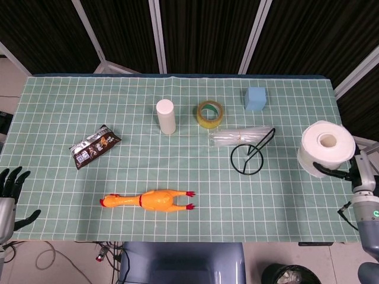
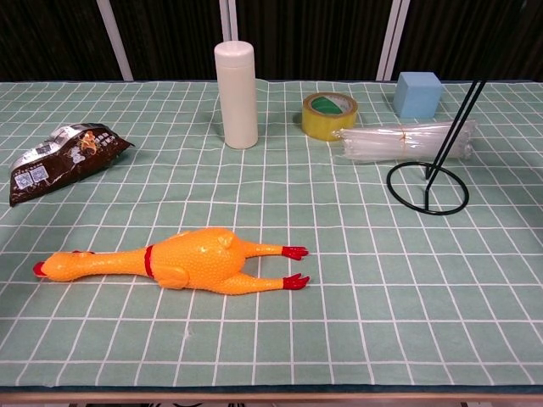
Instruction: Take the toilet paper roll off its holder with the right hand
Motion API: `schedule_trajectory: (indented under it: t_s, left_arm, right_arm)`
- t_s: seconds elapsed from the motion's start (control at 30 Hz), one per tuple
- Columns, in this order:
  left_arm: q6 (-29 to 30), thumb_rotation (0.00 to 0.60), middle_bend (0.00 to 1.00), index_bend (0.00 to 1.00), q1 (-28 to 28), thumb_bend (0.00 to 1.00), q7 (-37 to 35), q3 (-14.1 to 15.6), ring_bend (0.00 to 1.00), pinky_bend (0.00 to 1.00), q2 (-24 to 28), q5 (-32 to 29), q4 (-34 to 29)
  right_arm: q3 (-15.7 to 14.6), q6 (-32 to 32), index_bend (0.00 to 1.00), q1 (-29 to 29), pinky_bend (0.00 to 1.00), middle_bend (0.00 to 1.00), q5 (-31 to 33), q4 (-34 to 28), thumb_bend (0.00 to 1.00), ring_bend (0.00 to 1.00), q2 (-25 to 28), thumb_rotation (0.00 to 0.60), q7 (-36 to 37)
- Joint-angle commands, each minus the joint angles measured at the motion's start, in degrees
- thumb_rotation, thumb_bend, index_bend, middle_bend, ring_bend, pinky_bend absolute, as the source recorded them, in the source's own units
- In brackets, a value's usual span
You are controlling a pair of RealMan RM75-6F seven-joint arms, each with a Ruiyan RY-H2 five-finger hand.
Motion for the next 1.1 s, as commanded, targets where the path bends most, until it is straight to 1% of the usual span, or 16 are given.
schedule_trajectory:
  t_s: [0.03, 0.33, 0.6, 0.77, 0.93, 1.1]
  left_arm:
    - [-0.05, 0.600, 0.05, 0.14, -0.04, 0.04, 0.21, 0.09, 0.00, 0.00, -0.08, 0.16, 0.01]
    - [-0.04, 0.600, 0.05, 0.14, -0.08, 0.04, 0.52, 0.01, 0.00, 0.00, -0.27, 0.05, 0.05]
    - [-0.13, 0.600, 0.05, 0.14, -0.14, 0.04, 0.52, -0.10, 0.00, 0.00, -0.29, -0.18, 0.14]
    - [-0.20, 0.600, 0.05, 0.14, -0.19, 0.04, 0.74, -0.10, 0.00, 0.00, -0.42, -0.21, 0.17]
    - [-0.20, 0.600, 0.05, 0.14, -0.20, 0.04, 0.86, 0.00, 0.00, 0.00, -0.45, -0.06, 0.11]
    - [0.06, 0.600, 0.05, 0.14, -0.08, 0.04, 0.53, -0.17, 0.00, 0.00, -0.32, -0.28, 0.09]
  right_arm:
    - [-3.55, 1.98, 0.20, -1.14, 0.00, 0.18, -1.53, 4.62, 0.02, 0.01, -5.56, 0.600, 1.91]
    - [-6.83, 2.58, 0.20, -0.38, 0.00, 0.18, -1.92, 13.15, 0.02, 0.01, -15.39, 0.600, 5.13]
    - [-8.64, 4.37, 0.20, -0.63, 0.00, 0.18, -3.57, 19.04, 0.02, 0.01, -21.77, 0.600, 9.02]
    - [-9.53, 6.04, 0.20, -0.57, 0.00, 0.18, -5.75, 21.28, 0.02, 0.01, -23.77, 0.600, 10.11]
    - [-11.19, 5.24, 0.20, -0.43, 0.00, 0.18, -6.72, 23.12, 0.02, 0.01, -24.95, 0.600, 10.35]
    - [-11.94, 5.33, 0.20, -0.08, 0.00, 0.17, -7.56, 24.43, 0.02, 0.00, -26.05, 0.600, 10.04]
